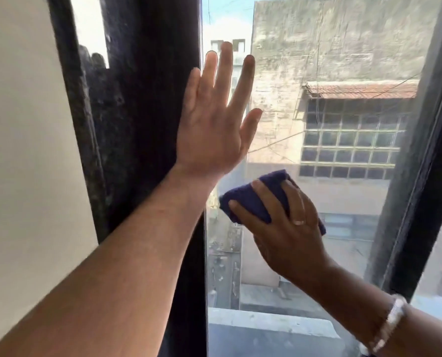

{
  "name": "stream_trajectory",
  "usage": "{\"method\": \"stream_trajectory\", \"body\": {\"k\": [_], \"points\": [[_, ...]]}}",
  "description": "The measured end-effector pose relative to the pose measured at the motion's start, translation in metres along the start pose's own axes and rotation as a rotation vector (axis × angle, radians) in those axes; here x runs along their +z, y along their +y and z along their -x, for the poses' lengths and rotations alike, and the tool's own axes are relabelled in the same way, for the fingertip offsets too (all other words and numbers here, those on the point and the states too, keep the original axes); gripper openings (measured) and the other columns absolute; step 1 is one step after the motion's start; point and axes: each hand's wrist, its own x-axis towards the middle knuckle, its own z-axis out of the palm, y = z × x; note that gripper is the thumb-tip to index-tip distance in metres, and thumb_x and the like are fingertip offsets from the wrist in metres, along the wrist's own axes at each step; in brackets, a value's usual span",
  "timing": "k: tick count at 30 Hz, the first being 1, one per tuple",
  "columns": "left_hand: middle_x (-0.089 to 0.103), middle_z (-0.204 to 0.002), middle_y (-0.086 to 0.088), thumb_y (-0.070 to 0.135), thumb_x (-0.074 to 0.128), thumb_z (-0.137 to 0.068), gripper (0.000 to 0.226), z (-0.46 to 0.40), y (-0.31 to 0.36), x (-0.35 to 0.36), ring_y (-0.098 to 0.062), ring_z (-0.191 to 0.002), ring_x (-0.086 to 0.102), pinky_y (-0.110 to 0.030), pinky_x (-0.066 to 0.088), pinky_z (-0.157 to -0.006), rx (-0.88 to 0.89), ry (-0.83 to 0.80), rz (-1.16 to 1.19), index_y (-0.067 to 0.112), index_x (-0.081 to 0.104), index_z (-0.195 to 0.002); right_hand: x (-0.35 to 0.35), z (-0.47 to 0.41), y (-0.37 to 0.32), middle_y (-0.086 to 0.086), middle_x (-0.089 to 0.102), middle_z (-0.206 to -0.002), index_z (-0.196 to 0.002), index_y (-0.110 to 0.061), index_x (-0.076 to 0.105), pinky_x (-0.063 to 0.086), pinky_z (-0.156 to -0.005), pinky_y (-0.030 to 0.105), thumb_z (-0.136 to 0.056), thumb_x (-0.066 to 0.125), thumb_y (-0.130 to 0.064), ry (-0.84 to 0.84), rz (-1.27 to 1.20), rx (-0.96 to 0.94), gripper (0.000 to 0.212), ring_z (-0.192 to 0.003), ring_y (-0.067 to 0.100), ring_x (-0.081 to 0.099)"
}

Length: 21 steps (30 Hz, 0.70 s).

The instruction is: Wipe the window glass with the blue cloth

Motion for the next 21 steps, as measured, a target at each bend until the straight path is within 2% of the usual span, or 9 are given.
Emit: {"method": "stream_trajectory", "body": {"k": [1, 4, 7, 11, 14, 16, 18, 21], "points": [[0.022, -0.169, -0.021, 0.051, 0.028, -0.110, 0.064, 0.000, 0.000, 0.000, -0.038, -0.157, 0.020, -0.048, 0.007, -0.128, -0.004, -0.004, 0.009, 0.015, 0.027, -0.163, 0.000, 0.002, 0.006, 0.008, 0.056, -0.143, -0.137, -0.040, 0.056, 0.045, -0.096, 0.051, -0.084, 0.067, -0.026, 0.027, 0.016, -0.002, 0.056, -0.122, 0.040, 0.046], [0.024, -0.168, -0.022, 0.051, 0.028, -0.110, 0.063, -0.001, 0.000, 0.000, -0.039, -0.156, 0.022, -0.049, 0.010, -0.128, 0.006, 0.001, 0.010, 0.015, 0.028, -0.163, -0.006, -0.012, 0.018, 0.012, 0.058, -0.130, -0.139, -0.037, 0.054, 0.041, -0.079, 0.045, -0.088, 0.064, -0.025, 0.069, 0.024, 0.157, 0.053, -0.102, 0.035, 0.052], [0.026, -0.167, -0.021, 0.051, 0.030, -0.110, 0.062, -0.001, 0.000, 0.000, -0.039, -0.156, 0.024, -0.049, 0.011, -0.128, 0.010, 0.010, -0.008, 0.016, 0.029, -0.163, -0.012, -0.028, -0.006, 0.015, 0.062, -0.123, -0.140, -0.035, 0.054, 0.038, -0.076, 0.042, -0.082, 0.066, -0.025, 0.009, 0.051, 0.225, 0.060, -0.096, 0.034, 0.052], [0.023, -0.168, -0.020, 0.051, 0.030, -0.110, 0.063, -0.003, 0.000, -0.002, -0.038, -0.157, 0.021, -0.048, 0.008, -0.128, 0.003, -0.020, 0.002, 0.017, 0.028, -0.163, -0.020, -0.032, -0.012, 0.014, 0.063, -0.123, -0.140, -0.033, 0.054, 0.041, -0.071, 0.038, -0.068, 0.075, -0.028, -0.124, 0.047, 0.104, 0.076, -0.091, 0.032, 0.058], [0.026, -0.168, -0.020, 0.051, 0.032, -0.110, 0.062, -0.002, 0.001, -0.002, -0.039, -0.156, 0.024, -0.049, 0.011, -0.128, -0.002, -0.004, 0.004, 0.017, 0.031, -0.162, -0.025, -0.034, 0.011, 0.015, 0.060, -0.122, -0.141, -0.034, 0.051, 0.038, -0.069, 0.039, -0.065, 0.079, -0.030, -0.110, 0.087, 0.028, 0.082, -0.092, 0.031, 0.047], [0.027, -0.167, -0.020, 0.050, 0.032, -0.110, 0.062, -0.002, 0.001, -0.001, -0.039, -0.155, 0.025, -0.050, 0.015, -0.127, 0.004, 0.002, -0.006, 0.018, 0.032, -0.162, -0.026, -0.038, 0.015, 0.016, 0.059, -0.122, -0.140, -0.034, 0.051, 0.034, -0.069, 0.039, -0.066, 0.078, -0.025, -0.109, 0.089, 0.080, 0.080, -0.091, 0.031, 0.044], [0.027, -0.167, -0.019, 0.050, 0.031, -0.110, 0.062, -0.002, 0.001, 0.000, -0.038, -0.156, 0.025, -0.050, 0.015, -0.127, -0.002, 0.005, -0.025, 0.018, 0.031, -0.162, -0.026, -0.040, 0.005, 0.017, 0.060, -0.123, -0.141, -0.033, 0.051, 0.038, -0.069, 0.039, -0.062, 0.078, -0.024, -0.150, 0.072, 0.091, 0.084, -0.091, 0.033, 0.051], [0.026, -0.167, -0.020, 0.050, 0.033, -0.110, 0.062, -0.003, 0.001, -0.002, -0.039, -0.156, 0.025, -0.050, 0.012, -0.127, -0.008, 0.003, 0.009, 0.017, 0.032, -0.162, -0.028, -0.035, -0.008, 0.017, 0.063, -0.122, -0.141, -0.032, 0.053, 0.045, -0.067, 0.037, -0.057, 0.080, -0.030, -0.231, 0.065, -0.052, 0.088, -0.086, 0.033, 0.061]]}}
